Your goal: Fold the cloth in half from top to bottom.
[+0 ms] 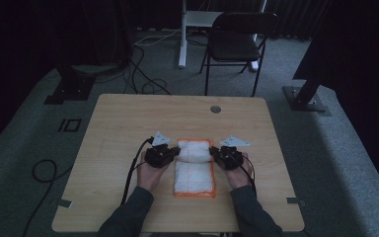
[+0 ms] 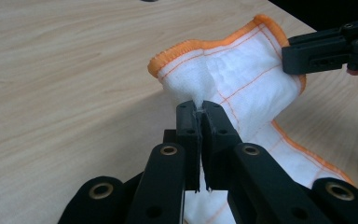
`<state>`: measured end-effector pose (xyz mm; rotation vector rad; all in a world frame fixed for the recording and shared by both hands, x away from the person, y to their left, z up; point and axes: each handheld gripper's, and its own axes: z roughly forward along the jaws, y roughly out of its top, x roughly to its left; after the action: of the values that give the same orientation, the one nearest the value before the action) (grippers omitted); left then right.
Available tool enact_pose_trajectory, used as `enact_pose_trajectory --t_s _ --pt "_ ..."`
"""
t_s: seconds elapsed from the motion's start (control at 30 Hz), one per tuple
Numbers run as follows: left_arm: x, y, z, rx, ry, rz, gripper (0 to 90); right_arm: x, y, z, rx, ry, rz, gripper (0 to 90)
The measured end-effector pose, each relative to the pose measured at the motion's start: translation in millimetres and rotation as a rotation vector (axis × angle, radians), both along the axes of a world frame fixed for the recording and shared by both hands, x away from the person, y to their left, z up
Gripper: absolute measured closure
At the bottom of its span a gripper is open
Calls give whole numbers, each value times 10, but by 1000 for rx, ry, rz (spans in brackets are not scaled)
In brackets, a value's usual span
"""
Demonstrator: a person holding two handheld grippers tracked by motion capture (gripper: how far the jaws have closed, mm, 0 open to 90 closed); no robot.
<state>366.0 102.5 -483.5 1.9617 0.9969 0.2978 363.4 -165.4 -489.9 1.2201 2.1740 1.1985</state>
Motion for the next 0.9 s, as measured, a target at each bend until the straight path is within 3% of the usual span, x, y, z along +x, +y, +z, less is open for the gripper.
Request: enact_pose_trajectory --t_s 0.5,0.9 --pt "-292 34 -211 14 50 -24 869 -253 2 -166 -32 45 46 839" --pt "-482 53 -405 46 97 -31 856 -422 0 -338 -63 113 82 822"
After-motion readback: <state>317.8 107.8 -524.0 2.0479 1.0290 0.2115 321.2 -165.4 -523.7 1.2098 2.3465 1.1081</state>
